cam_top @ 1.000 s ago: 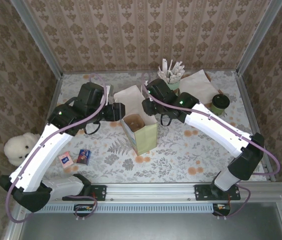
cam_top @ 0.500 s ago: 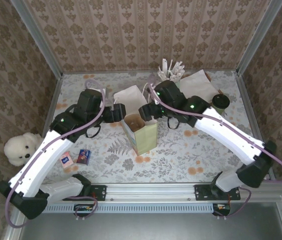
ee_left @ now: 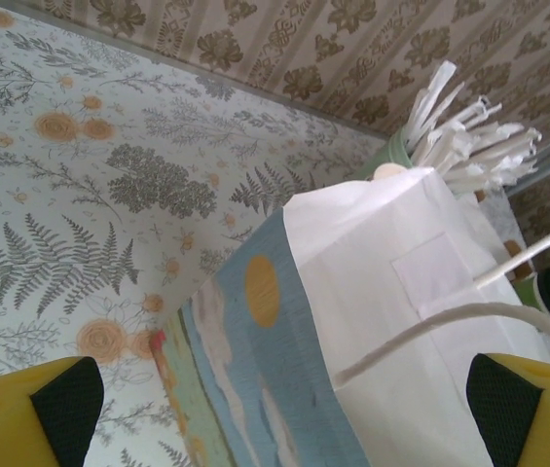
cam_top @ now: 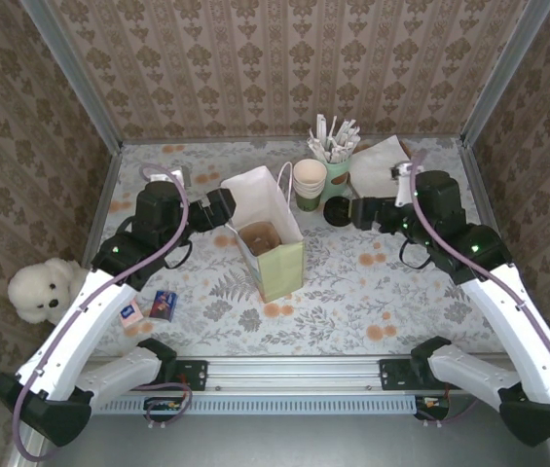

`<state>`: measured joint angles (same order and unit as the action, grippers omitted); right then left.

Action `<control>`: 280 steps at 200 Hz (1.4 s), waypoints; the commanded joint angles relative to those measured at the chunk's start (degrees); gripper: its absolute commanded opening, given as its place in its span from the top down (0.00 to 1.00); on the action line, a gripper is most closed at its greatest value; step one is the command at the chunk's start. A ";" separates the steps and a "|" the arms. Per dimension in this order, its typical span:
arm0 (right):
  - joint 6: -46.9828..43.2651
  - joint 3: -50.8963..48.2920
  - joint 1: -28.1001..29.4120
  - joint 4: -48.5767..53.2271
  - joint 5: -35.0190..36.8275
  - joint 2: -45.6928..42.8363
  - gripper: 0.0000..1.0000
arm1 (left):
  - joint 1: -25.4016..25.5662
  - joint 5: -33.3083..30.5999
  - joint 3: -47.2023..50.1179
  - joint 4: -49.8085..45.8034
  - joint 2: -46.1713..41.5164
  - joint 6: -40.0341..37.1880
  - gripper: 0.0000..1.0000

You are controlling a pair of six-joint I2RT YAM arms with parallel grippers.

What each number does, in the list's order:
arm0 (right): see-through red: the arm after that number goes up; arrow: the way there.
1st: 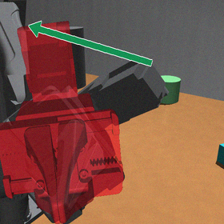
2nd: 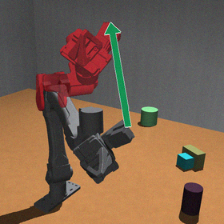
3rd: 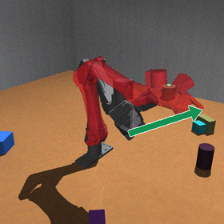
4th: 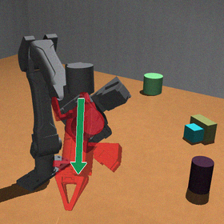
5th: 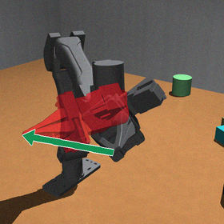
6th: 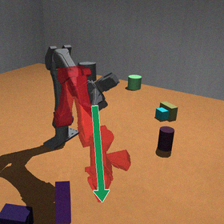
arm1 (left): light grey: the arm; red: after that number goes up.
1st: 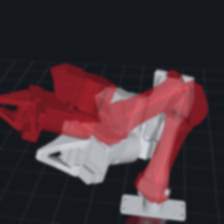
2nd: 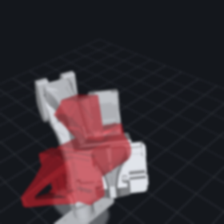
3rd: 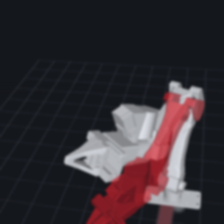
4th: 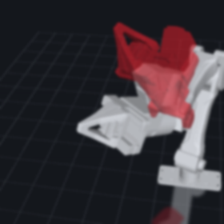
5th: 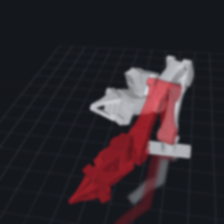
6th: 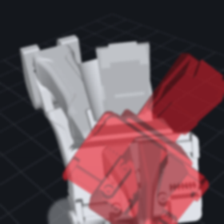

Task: Pack the takeout coffee

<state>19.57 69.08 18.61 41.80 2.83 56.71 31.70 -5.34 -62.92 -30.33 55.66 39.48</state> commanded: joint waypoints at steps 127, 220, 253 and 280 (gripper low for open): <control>0.59 9.76 -33.63 -1.14 -3.14 34.60 0.00 | -1.73 24.53 6.05 9.63 -3.67 -1.54 0.00; -3.85 20.29 -33.74 2.92 -6.90 49.04 0.00 | 0.21 27.82 11.22 9.95 -5.20 0.85 0.00; -3.41 21.71 -33.76 2.83 -6.30 51.92 0.00 | 3.00 28.53 11.53 10.67 -4.96 0.09 0.00; -3.44 22.01 -33.66 2.78 -6.33 53.16 0.00 | 5.03 29.77 10.39 10.08 -2.83 -1.07 0.00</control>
<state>16.62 89.12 -15.07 42.65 -3.36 108.57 35.29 22.37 -51.72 -20.71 51.51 39.83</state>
